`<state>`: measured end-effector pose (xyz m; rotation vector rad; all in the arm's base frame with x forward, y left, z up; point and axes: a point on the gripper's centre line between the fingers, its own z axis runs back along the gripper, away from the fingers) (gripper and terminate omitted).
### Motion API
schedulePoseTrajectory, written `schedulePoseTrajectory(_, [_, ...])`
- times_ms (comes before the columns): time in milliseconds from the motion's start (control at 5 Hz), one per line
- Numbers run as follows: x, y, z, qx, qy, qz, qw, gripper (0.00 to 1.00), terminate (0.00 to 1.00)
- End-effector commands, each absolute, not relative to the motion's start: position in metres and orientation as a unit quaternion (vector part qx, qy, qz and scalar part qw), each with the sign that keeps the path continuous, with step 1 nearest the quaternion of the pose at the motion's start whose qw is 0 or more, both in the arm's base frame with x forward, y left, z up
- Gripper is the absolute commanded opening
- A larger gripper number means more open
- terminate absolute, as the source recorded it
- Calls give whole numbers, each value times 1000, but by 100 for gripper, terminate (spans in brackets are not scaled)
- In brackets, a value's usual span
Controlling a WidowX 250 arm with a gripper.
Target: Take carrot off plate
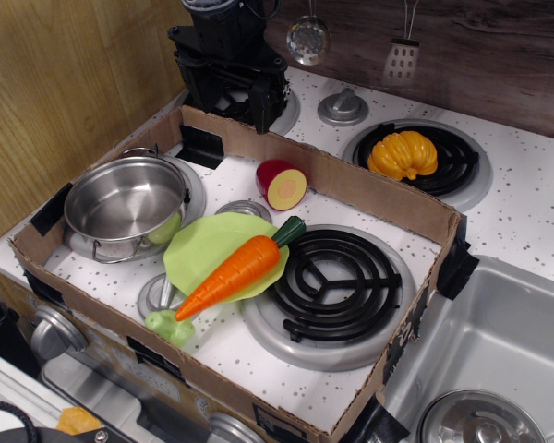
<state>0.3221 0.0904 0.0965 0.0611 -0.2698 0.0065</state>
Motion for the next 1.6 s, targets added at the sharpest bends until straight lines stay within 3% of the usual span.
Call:
schedulePoseTrajectory(0, [322, 90, 96, 30, -134, 3, 990, 100, 0])
schedulePoseTrajectory(400, [308, 62, 126, -7, -124, 19, 992, 100, 0])
schedulePoseTrajectory(600, [288, 37, 133, -12, -125, 32, 992, 100, 0])
schedulePoseTrajectory(800, [264, 16, 124, -4, -144, -5, 989, 100, 0])
schedulePoseTrajectory(1000, [247, 14, 104, -6, -135, -23, 991, 100, 0])
schedulePoseTrajectory(1400, [247, 24, 74, 20, -123, -54, 991, 100, 0])
